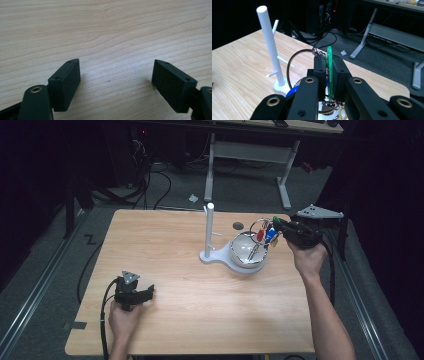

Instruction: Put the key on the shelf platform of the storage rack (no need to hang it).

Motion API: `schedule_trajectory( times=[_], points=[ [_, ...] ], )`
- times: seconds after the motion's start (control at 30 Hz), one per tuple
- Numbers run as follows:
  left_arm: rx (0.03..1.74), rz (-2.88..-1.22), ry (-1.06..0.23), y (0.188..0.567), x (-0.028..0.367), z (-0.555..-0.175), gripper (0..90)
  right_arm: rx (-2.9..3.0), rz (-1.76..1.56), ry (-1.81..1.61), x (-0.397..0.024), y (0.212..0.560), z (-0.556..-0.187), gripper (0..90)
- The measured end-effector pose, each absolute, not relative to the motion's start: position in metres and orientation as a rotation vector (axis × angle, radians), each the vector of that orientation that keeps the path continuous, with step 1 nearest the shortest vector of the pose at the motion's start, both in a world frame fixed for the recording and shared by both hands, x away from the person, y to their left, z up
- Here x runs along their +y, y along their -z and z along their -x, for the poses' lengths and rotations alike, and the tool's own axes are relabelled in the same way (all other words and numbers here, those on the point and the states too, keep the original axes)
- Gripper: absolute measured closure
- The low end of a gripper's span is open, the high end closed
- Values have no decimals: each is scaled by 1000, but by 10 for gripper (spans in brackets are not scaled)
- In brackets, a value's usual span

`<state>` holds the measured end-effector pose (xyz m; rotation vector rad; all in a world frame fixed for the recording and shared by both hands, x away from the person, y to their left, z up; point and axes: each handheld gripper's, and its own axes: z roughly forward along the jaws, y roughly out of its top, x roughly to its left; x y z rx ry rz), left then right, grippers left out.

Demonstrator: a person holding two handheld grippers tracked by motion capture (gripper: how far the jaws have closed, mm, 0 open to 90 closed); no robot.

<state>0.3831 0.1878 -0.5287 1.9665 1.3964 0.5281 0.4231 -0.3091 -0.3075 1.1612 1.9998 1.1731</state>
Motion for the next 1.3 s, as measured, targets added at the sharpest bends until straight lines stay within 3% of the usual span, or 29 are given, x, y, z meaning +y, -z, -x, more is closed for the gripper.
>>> schedule_trajectory(
  times=[1.3],
  points=[
    [1396, -1965, -527, 529, 188, -383, 232, 2050, -1237, -1156, -287, 354, -449, 844]
  ],
)
